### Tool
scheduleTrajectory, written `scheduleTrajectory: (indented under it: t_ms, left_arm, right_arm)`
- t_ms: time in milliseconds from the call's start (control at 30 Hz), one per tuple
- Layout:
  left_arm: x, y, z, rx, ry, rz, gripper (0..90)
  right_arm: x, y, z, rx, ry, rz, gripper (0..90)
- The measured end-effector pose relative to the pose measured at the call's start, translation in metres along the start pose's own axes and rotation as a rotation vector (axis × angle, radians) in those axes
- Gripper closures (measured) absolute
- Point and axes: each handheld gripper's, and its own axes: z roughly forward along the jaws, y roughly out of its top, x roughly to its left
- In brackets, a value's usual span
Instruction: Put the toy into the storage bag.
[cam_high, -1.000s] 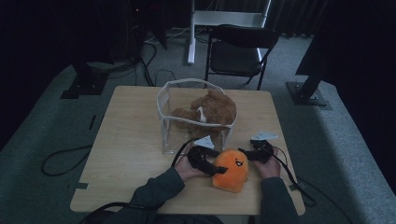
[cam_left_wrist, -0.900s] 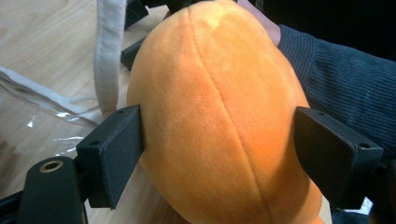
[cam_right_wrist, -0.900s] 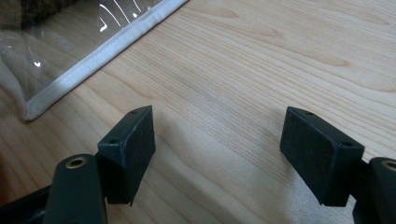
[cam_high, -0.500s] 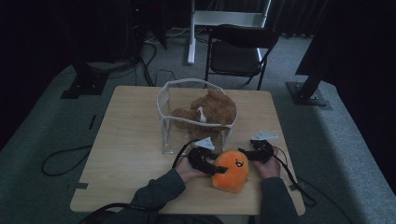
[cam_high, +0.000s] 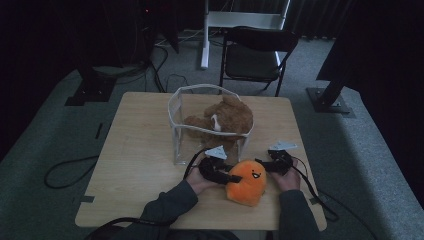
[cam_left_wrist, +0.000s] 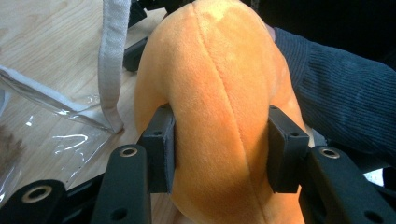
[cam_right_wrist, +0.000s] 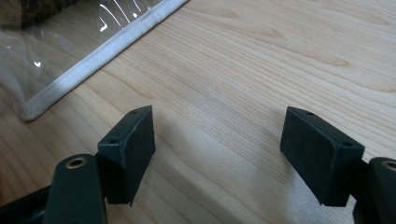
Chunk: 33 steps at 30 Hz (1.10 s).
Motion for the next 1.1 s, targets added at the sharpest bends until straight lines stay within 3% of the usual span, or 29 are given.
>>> scheduleTrajectory:
  t_ms: [1100]
  left_arm:
    - [-0.001, 0.005, -0.036, -0.077, -0.001, 0.004, 61.6]
  right_arm:
    - [0.000, 0.000, 0.000, 0.000, 0.000, 0.000, 25.4]
